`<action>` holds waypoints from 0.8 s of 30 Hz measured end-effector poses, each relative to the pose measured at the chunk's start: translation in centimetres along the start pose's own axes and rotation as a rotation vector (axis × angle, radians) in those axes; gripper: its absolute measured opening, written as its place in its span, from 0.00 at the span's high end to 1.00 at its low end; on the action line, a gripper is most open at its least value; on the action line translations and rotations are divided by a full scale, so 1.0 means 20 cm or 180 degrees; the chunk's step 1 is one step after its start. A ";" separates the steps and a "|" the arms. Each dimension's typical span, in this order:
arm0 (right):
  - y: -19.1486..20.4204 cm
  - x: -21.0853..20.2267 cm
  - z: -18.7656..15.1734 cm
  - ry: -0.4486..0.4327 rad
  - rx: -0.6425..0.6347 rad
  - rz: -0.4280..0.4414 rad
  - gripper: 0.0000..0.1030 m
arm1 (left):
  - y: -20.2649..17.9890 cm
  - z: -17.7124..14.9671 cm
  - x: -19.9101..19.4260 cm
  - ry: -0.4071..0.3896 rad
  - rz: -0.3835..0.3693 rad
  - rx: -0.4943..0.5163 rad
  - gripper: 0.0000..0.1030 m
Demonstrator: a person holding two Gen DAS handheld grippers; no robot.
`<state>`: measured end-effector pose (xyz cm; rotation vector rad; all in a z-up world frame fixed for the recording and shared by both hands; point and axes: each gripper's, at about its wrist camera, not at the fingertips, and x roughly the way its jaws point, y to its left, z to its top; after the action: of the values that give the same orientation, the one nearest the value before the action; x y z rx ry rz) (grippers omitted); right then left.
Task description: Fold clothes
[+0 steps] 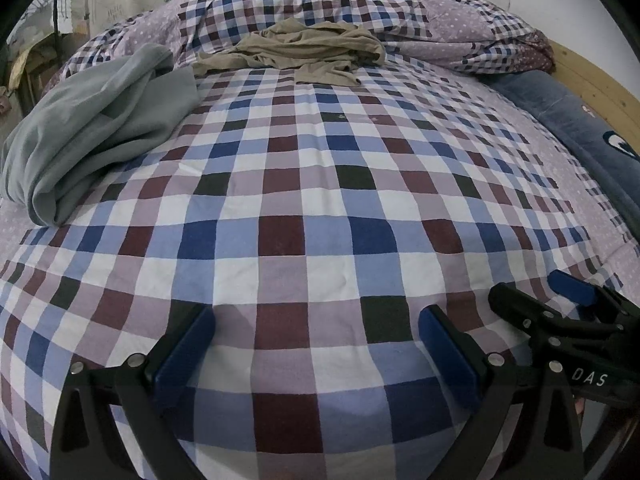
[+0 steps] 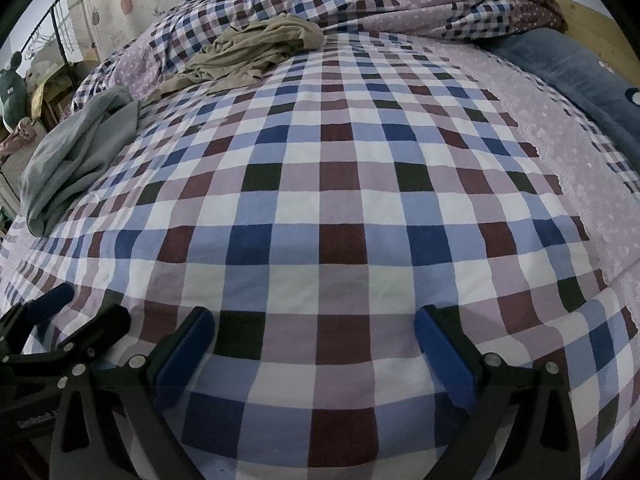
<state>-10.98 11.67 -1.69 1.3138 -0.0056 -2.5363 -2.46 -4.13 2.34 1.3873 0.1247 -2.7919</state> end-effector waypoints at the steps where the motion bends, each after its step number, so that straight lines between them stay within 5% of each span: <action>1: 0.00 0.00 0.00 0.0002 0.0010 0.0014 0.00 | 0.00 0.00 0.00 0.0000 0.0002 0.0002 0.00; 24: 0.02 0.00 -0.01 -0.0006 0.0001 -0.0021 0.00 | 0.00 0.00 0.01 -0.0013 0.0000 0.0011 0.00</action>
<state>-10.77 11.31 -1.76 1.3138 -0.0019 -2.5430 -2.56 -4.04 2.16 1.3824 0.1198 -2.7962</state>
